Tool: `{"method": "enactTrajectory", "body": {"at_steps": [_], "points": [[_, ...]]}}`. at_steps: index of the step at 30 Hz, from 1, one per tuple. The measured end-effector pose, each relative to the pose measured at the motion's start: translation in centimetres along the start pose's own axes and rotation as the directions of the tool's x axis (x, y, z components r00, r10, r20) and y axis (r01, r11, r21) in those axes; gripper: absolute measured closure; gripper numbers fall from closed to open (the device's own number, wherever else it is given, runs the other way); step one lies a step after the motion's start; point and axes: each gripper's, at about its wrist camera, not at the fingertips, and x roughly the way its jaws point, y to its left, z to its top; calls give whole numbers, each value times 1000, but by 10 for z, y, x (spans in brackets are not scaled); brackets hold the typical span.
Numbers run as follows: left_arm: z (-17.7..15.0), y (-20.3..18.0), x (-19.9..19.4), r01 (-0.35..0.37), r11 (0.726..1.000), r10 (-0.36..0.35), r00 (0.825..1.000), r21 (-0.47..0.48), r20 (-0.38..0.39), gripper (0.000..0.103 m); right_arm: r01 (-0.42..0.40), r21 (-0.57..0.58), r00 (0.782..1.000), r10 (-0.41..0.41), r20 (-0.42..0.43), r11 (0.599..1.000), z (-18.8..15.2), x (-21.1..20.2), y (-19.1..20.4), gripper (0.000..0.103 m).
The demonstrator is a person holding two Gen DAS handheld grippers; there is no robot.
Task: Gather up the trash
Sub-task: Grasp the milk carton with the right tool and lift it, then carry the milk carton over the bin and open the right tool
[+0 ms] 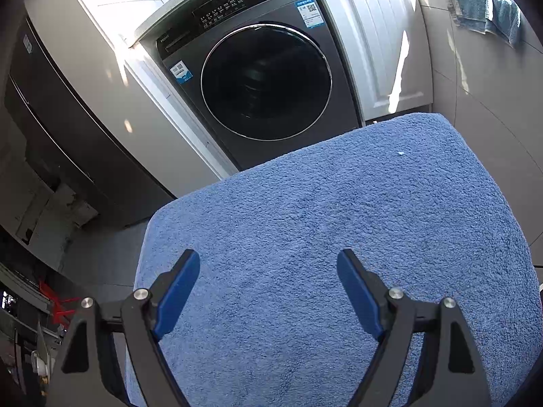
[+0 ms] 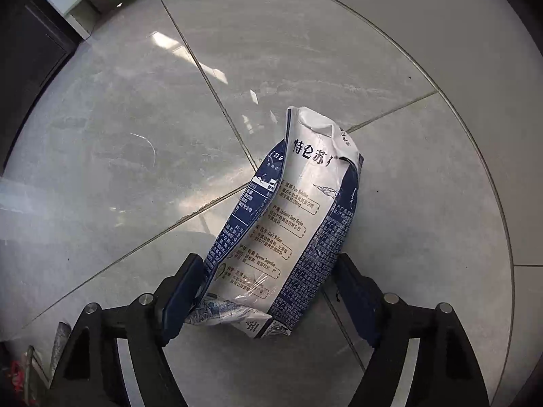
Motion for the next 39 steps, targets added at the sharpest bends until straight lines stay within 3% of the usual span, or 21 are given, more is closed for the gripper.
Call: {"method": "enactTrajectory", "body": {"at_steps": [8,16,21,26,29,32,35,39], "points": [[2,0,-2,23,1000,-23,1000,-19,12,21,-91,53,993,95,-70,994,-7,-11,-13,53],[-7,11,-13,84,994,-82,996,-64,44,21,-222,137,975,223,8,965,-18,-78,-34,54],[-13,30,-25,140,983,-131,988,-121,80,21,-355,147,934,343,104,923,-26,-150,-39,54],[-25,48,-42,174,974,-158,981,-147,116,21,-423,44,884,401,241,905,-51,-256,-41,54],[-31,57,-54,229,960,-207,967,-160,147,21,-397,-22,868,384,316,917,-84,-328,-60,54],[-38,62,-67,292,941,-262,949,-169,178,21,-344,-45,866,335,370,938,-141,-388,-82,54],[-47,66,-83,339,926,-304,930,-166,205,21,-247,-33,889,240,391,968,-200,-432,-111,54],[-61,73,-108,394,905,-350,904,-161,244,21,-78,-9,939,76,336,997,-253,-439,-135,50]]}}
